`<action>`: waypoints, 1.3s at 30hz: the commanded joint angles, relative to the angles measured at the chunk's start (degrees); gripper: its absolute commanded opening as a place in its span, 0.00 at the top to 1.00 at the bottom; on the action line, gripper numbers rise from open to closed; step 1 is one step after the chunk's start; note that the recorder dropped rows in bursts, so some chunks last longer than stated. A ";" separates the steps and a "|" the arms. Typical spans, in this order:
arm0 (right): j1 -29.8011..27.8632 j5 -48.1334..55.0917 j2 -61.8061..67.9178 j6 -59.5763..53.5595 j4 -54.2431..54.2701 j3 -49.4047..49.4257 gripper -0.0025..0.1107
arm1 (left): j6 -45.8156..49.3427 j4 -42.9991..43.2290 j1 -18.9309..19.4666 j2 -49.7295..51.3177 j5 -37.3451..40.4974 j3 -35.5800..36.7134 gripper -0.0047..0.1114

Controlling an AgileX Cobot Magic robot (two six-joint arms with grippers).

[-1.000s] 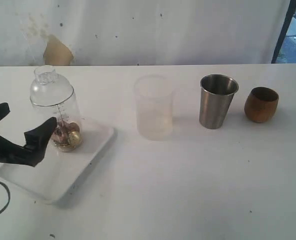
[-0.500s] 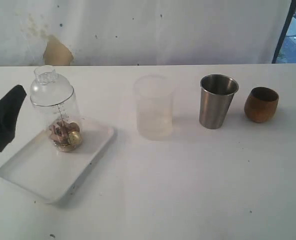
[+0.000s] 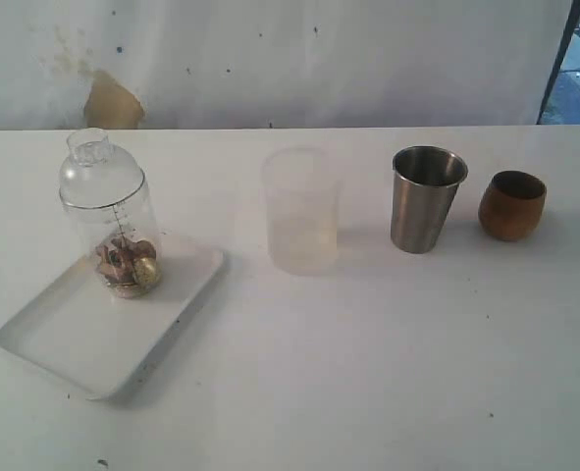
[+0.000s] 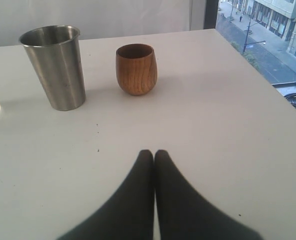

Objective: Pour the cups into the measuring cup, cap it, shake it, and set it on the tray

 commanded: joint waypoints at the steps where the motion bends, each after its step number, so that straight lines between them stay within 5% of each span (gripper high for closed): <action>1: -0.45 -0.25 -0.27 -0.22 -0.12 0.04 0.98 | -1.54 0.63 0.17 -6.20 14.80 -2.44 0.96; 16: -0.45 -0.25 -0.27 0.61 -0.12 0.04 0.98 | -5.61 0.63 0.17 -21.61 30.62 -3.19 0.96; 39: -0.45 -0.25 -0.27 0.61 -0.12 0.04 0.98 | -5.50 0.63 0.17 -21.78 31.21 -3.07 0.96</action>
